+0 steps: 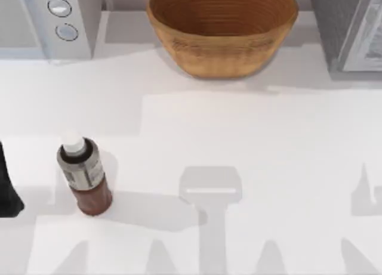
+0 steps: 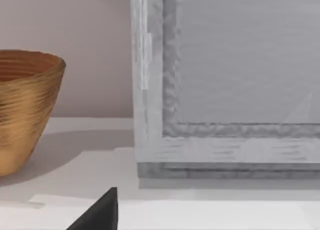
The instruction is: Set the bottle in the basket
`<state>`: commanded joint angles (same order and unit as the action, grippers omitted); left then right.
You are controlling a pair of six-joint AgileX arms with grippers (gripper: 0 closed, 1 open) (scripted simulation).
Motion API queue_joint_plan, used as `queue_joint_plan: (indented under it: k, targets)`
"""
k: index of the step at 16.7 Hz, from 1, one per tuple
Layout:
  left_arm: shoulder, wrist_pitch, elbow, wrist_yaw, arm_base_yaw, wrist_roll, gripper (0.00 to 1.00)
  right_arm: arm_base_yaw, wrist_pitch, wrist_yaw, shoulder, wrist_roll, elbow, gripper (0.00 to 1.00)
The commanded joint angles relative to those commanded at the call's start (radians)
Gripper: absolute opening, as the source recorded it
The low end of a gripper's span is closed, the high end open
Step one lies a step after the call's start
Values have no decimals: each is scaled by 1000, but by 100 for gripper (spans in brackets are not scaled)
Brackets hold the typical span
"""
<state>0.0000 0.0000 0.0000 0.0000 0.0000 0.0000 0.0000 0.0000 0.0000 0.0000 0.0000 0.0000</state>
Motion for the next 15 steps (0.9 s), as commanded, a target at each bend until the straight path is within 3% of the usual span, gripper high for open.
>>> queue_joint_plan:
  k: [3,6,10,15]
  targets:
    - [10,10,0,9,1,1,100,0,0,0,0,0,0,100]
    - [105,102,0,82,17,13,100,0,0,0,0,0,0,100]
    - [376,356,-8,253,62,48,100,0,0,0,0,0,0,100]
    - [857,782,-29,528,137,109,100,0,0,0,0,0,0,100]
